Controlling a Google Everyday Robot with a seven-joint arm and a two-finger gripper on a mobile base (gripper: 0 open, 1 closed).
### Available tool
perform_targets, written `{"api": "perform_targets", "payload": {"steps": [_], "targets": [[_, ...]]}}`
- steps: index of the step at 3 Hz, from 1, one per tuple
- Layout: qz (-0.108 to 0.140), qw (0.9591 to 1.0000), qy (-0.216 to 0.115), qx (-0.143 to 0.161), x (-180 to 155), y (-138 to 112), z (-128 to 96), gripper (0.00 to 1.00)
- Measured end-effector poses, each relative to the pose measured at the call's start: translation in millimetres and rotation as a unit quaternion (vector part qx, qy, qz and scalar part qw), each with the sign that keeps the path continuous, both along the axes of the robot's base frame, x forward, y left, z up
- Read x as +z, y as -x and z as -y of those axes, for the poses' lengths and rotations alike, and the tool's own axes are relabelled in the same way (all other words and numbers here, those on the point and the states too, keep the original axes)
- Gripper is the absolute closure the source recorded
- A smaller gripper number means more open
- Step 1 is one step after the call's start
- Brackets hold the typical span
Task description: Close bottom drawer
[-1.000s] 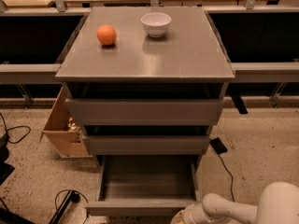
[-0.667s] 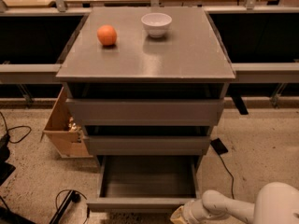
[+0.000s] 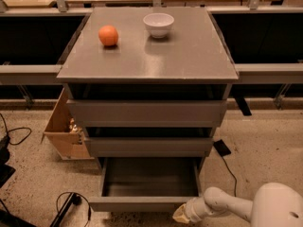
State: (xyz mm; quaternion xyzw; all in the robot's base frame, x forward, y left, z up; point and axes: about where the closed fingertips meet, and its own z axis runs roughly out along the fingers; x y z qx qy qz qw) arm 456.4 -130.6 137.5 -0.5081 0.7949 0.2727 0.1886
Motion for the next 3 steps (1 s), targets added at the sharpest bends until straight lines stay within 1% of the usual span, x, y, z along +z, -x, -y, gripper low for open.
{"api": "perform_targets", "payload": {"steps": [1, 2, 3], "targets": [[0.0, 1.0, 0.0, 0.0, 0, 2, 0, 1.0], [0.005, 1.0, -0.001, 0.003, -1, -30, 1, 1.0], [0.006, 1.0, -0.001, 0.003, -2, -32, 1, 1.0]]}}
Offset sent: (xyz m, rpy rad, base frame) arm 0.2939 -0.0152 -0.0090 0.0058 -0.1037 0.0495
